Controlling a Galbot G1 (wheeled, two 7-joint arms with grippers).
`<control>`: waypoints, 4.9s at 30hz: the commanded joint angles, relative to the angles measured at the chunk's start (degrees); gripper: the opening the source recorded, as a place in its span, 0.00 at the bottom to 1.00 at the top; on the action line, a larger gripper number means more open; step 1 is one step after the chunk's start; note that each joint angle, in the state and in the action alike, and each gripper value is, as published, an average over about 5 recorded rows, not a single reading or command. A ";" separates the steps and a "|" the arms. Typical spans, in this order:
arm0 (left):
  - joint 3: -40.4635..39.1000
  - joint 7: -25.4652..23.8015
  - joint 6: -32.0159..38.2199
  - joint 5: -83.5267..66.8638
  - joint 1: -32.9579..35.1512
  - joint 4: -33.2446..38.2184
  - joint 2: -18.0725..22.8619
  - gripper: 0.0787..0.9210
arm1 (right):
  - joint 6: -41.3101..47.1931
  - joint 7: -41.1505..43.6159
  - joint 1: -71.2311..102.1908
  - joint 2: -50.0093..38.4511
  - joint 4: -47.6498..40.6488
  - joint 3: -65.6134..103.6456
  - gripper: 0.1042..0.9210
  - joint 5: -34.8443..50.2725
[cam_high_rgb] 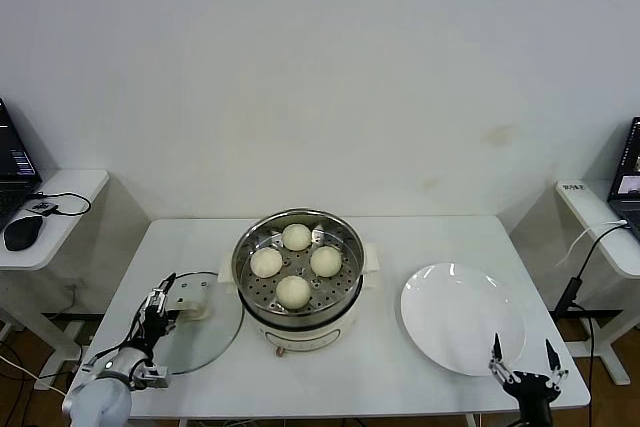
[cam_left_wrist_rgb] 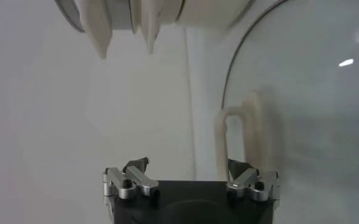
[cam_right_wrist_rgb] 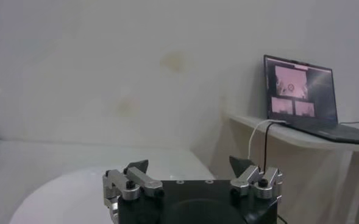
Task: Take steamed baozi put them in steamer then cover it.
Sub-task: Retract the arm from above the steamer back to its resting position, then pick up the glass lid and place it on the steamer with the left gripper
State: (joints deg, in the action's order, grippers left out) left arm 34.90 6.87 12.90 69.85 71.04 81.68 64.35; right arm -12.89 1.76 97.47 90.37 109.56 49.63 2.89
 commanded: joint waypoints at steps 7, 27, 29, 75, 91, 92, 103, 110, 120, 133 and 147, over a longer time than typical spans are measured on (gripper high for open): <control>-0.59 0.45 -0.06 0.87 -1.88 -4.35 0.74 0.65 | 0.04 0.02 -0.06 0.05 -0.51 -0.26 0.88 -0.91; 2.00 9.76 -0.60 -4.33 5.63 3.98 -0.22 0.08 | -0.89 0.53 0.11 0.00 -0.18 -1.54 0.88 -2.76; 3.07 9.72 -1.54 -5.47 7.83 6.72 -0.58 0.08 | -1.03 0.57 0.08 -0.02 -0.14 -1.93 0.88 -3.05; -21.12 -18.45 -36.73 -12.68 -7.60 36.39 -8.30 0.08 | -5.90 -1.69 -1.64 0.24 -6.39 -10.36 0.88 -15.04; -30.58 -24.86 -40.46 -0.81 -15.03 33.49 0.48 0.08 | -6.27 -2.02 -1.82 0.34 -7.39 -10.28 0.88 -15.79; -31.25 -24.99 -40.41 0.02 -15.21 33.13 1.11 0.08 | -6.28 -2.01 -1.77 0.34 -7.38 -10.21 0.88 -15.78; -35.03 -24.53 -38.87 5.35 -16.30 28.55 5.84 0.08 | -6.80 -1.84 -1.29 0.30 -7.47 -9.55 0.88 -15.21; -35.01 -24.05 -38.29 6.15 -16.43 26.75 6.95 0.08 | -6.96 -1.81 -1.25 0.29 -7.67 -9.60 0.88 -15.30; -34.14 -23.26 -37.66 6.53 -16.52 24.32 8.18 0.08 | -7.25 -1.71 -0.94 0.23 -7.89 -9.50 0.88 -15.29; -32.86 -22.39 -36.79 6.49 -15.01 24.15 8.27 0.08 | -7.23 -1.64 -0.97 0.23 -8.29 -10.04 0.88 -15.60; -33.55 -22.57 -36.70 6.38 -14.52 24.41 9.22 0.08 | -7.29 -1.52 -1.13 0.21 -8.70 -10.04 0.88 -15.55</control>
State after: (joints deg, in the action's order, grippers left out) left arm 1.39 -15.54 -23.80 76.23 56.16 106.02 73.36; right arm -20.13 0.23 96.38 90.59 100.96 39.61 -12.71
